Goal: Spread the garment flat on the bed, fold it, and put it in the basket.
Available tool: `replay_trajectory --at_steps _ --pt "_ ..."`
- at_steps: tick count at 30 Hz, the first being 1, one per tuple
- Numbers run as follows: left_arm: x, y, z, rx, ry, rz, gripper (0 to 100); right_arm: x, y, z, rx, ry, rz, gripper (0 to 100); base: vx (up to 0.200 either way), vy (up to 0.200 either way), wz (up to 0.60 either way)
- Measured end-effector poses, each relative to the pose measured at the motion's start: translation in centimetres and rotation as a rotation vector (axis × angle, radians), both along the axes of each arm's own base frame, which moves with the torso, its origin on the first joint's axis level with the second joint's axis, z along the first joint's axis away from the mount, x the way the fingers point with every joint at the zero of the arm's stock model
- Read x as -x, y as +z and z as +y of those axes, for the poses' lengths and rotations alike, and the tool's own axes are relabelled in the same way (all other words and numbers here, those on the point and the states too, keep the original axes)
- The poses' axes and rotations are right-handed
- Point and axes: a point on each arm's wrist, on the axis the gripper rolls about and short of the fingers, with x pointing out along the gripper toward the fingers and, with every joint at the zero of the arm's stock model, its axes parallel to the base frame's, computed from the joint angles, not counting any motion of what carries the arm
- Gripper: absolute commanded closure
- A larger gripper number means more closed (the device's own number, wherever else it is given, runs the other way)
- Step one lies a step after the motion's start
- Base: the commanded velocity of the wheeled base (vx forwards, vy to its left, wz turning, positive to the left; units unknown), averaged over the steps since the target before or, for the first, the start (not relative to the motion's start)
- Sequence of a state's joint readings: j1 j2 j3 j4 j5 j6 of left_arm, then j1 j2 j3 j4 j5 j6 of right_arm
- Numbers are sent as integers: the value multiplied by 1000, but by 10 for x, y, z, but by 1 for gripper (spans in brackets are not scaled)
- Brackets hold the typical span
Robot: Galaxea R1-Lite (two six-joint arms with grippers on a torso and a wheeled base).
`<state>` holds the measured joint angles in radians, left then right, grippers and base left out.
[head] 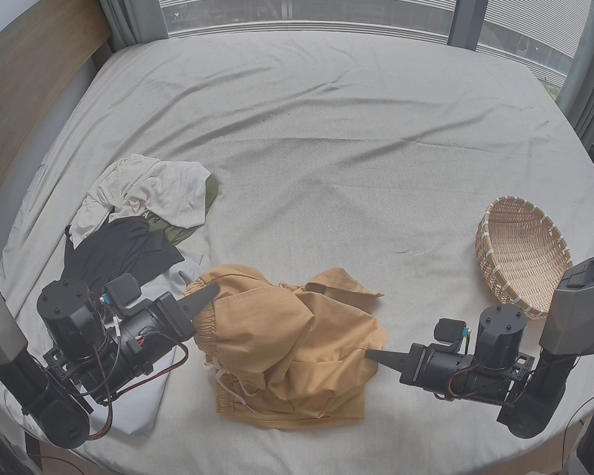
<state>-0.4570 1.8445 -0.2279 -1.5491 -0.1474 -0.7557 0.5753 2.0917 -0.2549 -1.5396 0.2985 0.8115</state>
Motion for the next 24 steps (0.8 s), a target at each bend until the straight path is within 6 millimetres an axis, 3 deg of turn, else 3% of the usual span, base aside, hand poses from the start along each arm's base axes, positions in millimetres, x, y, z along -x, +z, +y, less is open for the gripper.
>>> replay_trajectory --at_steps 6,11,12,24 --pt "0 0 0 0 0 0 100 6 6 -6 7 37 -23 100 0 0 0" --pt "0 0 0 0 0 1 100 7 -2 -6 39 58 -16 100 0 0 0" --pt "0 0 0 0 0 1 100 7 -4 -6 49 71 -18 0 0 0 0" --pt "0 1 0 2 0 -3 100 0 -12 2 60 102 -28 0 0 0 0"
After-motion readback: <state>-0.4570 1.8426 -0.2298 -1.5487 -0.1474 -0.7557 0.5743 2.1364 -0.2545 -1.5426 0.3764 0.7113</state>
